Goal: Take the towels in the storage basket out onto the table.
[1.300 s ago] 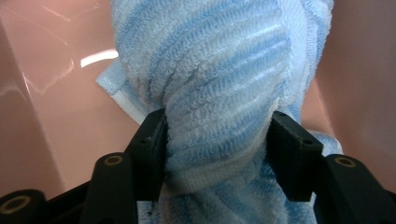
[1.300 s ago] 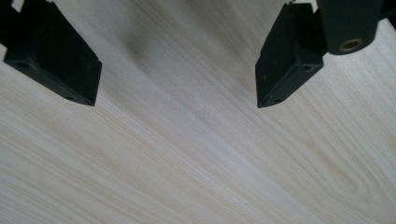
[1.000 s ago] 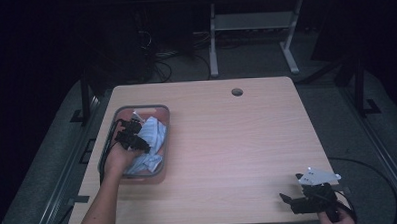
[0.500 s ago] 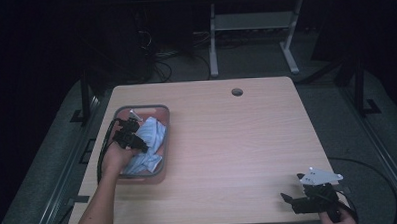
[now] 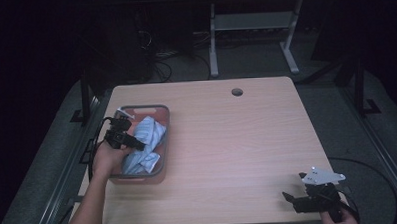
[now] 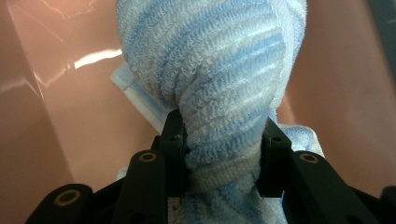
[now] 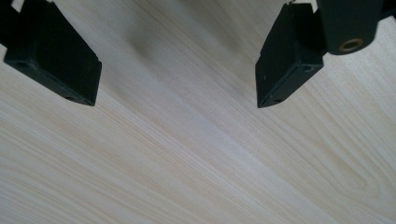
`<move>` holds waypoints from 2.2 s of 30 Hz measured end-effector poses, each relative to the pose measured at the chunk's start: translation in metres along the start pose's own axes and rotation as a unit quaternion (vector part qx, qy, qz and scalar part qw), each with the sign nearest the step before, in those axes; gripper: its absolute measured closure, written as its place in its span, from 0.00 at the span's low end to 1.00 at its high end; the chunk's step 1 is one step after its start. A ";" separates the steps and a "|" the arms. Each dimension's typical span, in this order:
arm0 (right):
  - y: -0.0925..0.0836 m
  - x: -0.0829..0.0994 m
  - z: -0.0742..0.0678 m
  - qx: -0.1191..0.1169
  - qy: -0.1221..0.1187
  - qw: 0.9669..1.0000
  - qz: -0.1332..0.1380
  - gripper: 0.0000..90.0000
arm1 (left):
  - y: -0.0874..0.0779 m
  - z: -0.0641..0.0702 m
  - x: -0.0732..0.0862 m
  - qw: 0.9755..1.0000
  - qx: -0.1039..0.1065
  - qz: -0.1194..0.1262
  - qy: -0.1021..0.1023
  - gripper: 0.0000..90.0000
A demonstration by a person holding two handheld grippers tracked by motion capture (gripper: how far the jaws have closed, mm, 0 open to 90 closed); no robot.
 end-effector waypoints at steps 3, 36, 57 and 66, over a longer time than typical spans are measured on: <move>0.000 0.000 -0.001 -0.001 -0.002 1.000 0.000 0.15 | -0.005 0.001 -0.001 1.000 0.003 0.013 -0.007 0.69; -0.003 -0.002 0.001 0.008 -0.002 1.000 0.004 0.15 | -0.042 0.012 0.000 0.993 0.049 0.106 -0.014 0.68; -0.006 -0.002 0.003 0.008 0.003 1.000 0.011 0.15 | -0.072 0.013 -0.012 0.989 0.055 0.138 -0.018 0.68; -0.007 -0.003 0.005 0.009 0.000 1.000 0.014 0.15 | -0.088 0.022 -0.023 0.985 0.054 0.162 -0.005 0.68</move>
Point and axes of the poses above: each handheld gripper's, and its own axes: y roughly forward along the jaws, x roughly out of its underside, z roughly to its right, the point moved 7 cm from there along y, roughly forward along the jaws, and after that the axes turned 7 degrees about z, right-handed, at the moved point
